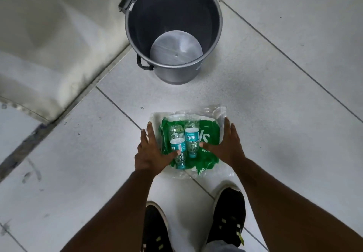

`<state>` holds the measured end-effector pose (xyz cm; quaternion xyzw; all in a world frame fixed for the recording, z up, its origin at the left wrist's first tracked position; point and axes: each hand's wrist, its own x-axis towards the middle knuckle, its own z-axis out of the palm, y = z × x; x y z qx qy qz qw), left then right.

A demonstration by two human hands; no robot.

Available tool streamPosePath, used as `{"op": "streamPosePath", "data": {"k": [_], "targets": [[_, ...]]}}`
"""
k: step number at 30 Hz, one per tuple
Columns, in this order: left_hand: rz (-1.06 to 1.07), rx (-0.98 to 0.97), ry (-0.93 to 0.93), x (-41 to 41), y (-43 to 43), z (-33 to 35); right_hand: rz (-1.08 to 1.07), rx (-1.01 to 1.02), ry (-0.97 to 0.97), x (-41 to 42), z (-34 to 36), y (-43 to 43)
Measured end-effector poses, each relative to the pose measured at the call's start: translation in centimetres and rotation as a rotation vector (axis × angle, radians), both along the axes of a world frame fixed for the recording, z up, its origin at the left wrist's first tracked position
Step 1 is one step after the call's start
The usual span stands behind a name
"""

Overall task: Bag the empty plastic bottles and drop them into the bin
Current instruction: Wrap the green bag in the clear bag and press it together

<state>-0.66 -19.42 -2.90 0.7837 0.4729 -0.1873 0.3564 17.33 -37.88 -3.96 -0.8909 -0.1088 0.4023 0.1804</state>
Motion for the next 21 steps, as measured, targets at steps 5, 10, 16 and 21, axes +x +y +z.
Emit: {"op": "streamPosePath", "data": {"k": [5, 10, 16, 21], "targets": [[-0.005, -0.054, -0.102, 1.4, -1.0, -0.7, -0.125, 0.116, 0.013, -1.8, -0.9, 1.1], [-0.032, 0.027, -0.091, 2.8, -2.2, -1.1, -0.244, 0.209, -0.049, -3.0, -1.0, 2.0], [-0.017, 0.046, -0.140, 3.5, -3.3, -1.2, -0.128, 0.138, -0.120, -3.8, -0.3, 3.7], [-0.151, 0.055, -0.150, 3.7, -4.8, -1.5, 0.099, 0.145, -0.183, -4.9, -0.5, 5.2]]}}
